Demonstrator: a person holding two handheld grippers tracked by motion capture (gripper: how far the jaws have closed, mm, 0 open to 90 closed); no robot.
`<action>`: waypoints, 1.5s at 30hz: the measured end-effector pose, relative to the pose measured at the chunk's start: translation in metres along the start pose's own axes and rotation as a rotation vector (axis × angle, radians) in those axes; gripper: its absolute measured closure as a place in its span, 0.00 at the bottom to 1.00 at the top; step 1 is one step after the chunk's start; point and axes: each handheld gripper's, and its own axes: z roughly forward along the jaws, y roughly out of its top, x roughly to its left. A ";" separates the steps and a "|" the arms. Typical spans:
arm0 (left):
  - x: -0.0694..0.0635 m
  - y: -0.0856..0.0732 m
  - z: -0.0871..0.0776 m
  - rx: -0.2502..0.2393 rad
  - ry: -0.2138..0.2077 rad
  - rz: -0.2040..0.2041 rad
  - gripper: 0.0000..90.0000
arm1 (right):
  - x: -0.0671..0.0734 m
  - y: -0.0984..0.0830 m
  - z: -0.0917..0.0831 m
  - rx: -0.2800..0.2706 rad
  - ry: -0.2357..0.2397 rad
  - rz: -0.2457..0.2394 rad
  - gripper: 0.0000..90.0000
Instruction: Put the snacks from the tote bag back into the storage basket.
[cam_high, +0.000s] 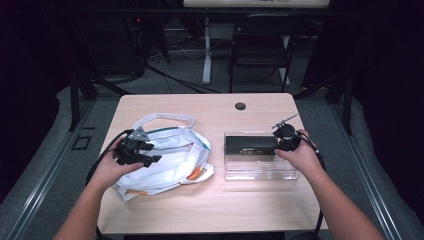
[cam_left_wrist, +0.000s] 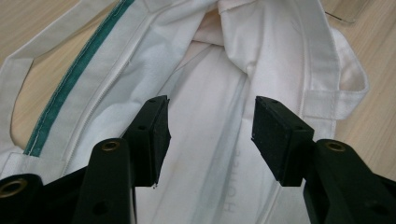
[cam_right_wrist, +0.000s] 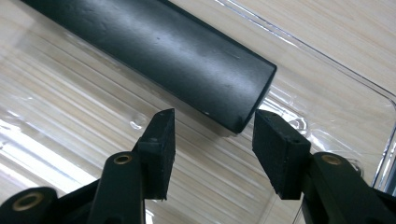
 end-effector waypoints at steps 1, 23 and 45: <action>0.000 0.000 0.000 0.000 0.001 0.000 0.51 | 0.002 0.000 -0.001 -0.005 -0.002 0.000 0.56; -0.001 0.003 -0.005 -0.011 0.009 -0.005 0.54 | 0.044 0.009 -0.028 -0.077 0.100 -0.058 0.71; -0.008 -0.006 -0.008 -0.025 0.043 -0.064 0.75 | 0.106 0.012 -0.048 -0.190 0.194 -0.200 1.00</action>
